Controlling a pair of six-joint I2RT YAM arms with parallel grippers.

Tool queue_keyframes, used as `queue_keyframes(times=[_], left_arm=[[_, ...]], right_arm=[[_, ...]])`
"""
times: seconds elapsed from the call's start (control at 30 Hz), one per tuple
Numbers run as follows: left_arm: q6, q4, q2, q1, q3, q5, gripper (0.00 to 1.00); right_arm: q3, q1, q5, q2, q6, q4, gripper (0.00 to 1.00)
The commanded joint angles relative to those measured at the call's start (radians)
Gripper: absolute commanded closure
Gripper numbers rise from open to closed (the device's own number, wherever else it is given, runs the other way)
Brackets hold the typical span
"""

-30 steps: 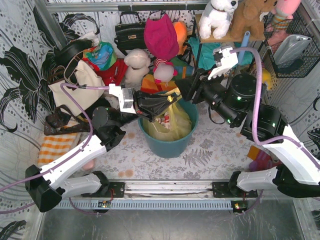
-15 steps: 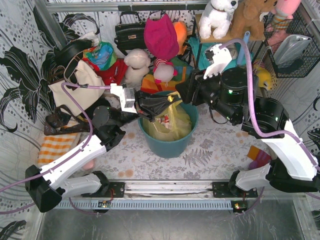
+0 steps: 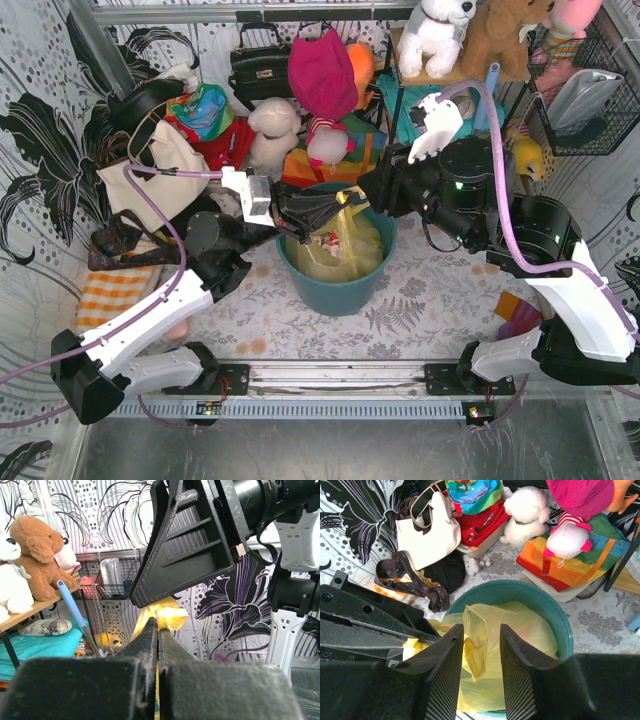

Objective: Tie the trash bag

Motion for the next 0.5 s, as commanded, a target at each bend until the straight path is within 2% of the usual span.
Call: queue_keyframes(times=[0.0, 0.47], left_arm=[[0.000, 0.044, 0.013, 0.000, 0.010, 0.002, 1.00], [-0.010, 0.055, 0.025, 0.000, 0.015, 0.006, 1.00]], right_arm=[[0.028, -0.001, -0.033, -0.025, 0.020, 0.000, 0.63], [0.015, 0.000, -0.048, -0.049, 0.030, -0.049, 0.58]])
